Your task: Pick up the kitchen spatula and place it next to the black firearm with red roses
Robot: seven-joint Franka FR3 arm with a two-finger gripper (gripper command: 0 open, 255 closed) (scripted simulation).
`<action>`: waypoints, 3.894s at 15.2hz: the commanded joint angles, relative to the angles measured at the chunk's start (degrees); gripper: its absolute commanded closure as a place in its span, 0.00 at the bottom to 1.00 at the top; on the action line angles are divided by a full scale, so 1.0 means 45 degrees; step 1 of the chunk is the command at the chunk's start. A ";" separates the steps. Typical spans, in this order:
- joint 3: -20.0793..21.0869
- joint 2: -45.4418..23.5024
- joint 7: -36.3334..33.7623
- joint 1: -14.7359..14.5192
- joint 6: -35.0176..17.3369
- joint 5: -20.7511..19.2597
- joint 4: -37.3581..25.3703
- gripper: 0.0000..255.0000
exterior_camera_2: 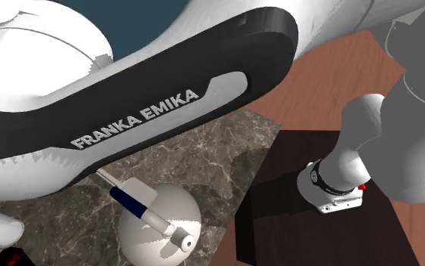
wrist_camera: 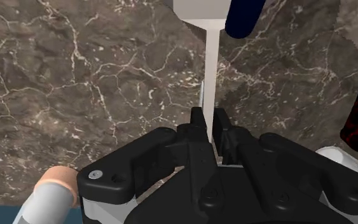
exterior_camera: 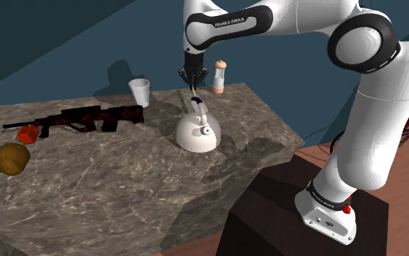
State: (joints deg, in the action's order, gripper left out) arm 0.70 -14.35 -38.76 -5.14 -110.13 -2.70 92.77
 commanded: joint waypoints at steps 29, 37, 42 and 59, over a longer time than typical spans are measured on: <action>0.0549 -0.6206 -0.2516 -0.2028 0.0778 -0.0555 -0.6855 1.00; 0.0533 -0.6447 -0.2596 -0.2007 -0.0481 -0.0592 -0.5835 1.00; 0.0533 -0.6447 -0.2596 -0.2007 -0.0481 -0.0592 -0.5835 1.00; 0.0559 -0.6044 -0.2555 -0.2061 0.0859 -0.0554 -0.6772 0.00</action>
State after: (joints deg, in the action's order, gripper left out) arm 3.21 -41.58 -50.22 -14.38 -106.43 -5.19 62.39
